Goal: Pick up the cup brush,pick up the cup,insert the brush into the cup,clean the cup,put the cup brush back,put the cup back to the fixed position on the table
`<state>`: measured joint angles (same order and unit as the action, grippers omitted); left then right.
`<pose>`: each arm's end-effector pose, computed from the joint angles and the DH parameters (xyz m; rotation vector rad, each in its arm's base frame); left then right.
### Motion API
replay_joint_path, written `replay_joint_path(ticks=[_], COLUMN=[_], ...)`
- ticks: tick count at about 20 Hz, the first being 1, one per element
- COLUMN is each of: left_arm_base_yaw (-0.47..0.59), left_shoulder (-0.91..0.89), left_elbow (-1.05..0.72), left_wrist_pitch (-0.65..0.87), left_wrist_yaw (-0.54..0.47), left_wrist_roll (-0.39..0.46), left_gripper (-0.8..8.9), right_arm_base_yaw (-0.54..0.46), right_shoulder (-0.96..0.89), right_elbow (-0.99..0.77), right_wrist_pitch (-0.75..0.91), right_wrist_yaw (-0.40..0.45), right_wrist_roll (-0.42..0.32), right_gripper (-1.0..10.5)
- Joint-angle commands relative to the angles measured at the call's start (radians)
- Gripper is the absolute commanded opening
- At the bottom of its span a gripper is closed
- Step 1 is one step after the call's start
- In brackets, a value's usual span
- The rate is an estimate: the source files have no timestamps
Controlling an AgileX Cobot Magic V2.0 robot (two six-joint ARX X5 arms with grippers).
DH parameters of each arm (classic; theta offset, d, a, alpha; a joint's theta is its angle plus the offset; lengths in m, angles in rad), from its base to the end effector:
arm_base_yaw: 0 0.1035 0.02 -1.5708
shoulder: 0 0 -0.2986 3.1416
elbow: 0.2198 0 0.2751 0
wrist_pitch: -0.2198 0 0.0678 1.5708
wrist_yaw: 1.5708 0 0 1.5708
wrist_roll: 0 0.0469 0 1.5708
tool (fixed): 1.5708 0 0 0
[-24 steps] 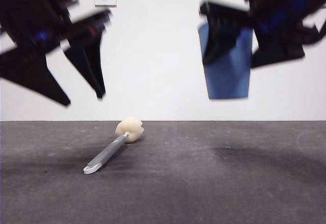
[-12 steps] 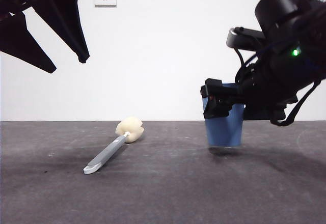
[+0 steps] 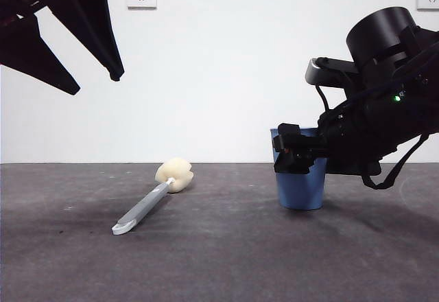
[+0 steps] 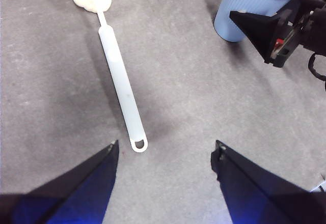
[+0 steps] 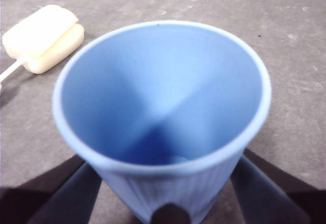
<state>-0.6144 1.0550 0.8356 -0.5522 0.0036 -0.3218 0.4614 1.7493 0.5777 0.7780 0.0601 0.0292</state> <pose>0.1879 -0.1327 0.2834 -0.0617 0.8296 -0.4583 0.3043 0.1482 0.1293 -0.0737 0.3885 0.3904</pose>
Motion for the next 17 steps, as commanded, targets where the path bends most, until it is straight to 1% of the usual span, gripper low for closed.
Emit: replay_joint_path(ticks=[1, 4, 5, 9, 11, 15, 17], left_arm_base_yaw=[-0.002, -0.002, -0.002, -0.002, -0.002, -0.002, -0.002], left_shoulder=[-0.002, -0.002, -0.002, -0.002, -0.002, -0.002, -0.002], left_elbow=[-0.010, -0.010, -0.010, -0.010, -0.010, -0.010, -0.010], left_wrist_pitch=[0.006, 0.004, 0.001, -0.022, -0.029, -0.029, -0.031], left_wrist_yaw=[-0.003, -0.003, -0.003, -0.002, -0.002, -0.002, -0.002], left_wrist_roll=[0.018, 0.035, 0.035, 0.035, 0.035, 0.035, 0.038], left_gripper=[3.16, 3.16, 3.16, 3.16, 3.16, 3.16, 3.16], right_arm_base_yaw=[0.020, 0.024, 0.024, 0.022, 0.022, 0.023, 0.024], right_shoulder=[0.019, 0.011, 0.009, -0.023, -0.042, -0.123, -0.193], right_elbow=[-0.006, -0.006, -0.006, -0.006, -0.006, -0.006, -0.006], right_wrist_pitch=[-0.033, -0.047, -0.050, -0.058, -0.066, -0.173, -0.272], right_wrist_yaw=[-0.007, 0.002, 0.002, 0.003, 0.028, 0.027, 0.024], right_wrist_roll=[-0.002, -0.002, -0.001, -0.002, -0.002, -0.002, -0.002], right_gripper=[3.0, 4.3, 4.5, 4.6, 5.7, 5.7, 5.7])
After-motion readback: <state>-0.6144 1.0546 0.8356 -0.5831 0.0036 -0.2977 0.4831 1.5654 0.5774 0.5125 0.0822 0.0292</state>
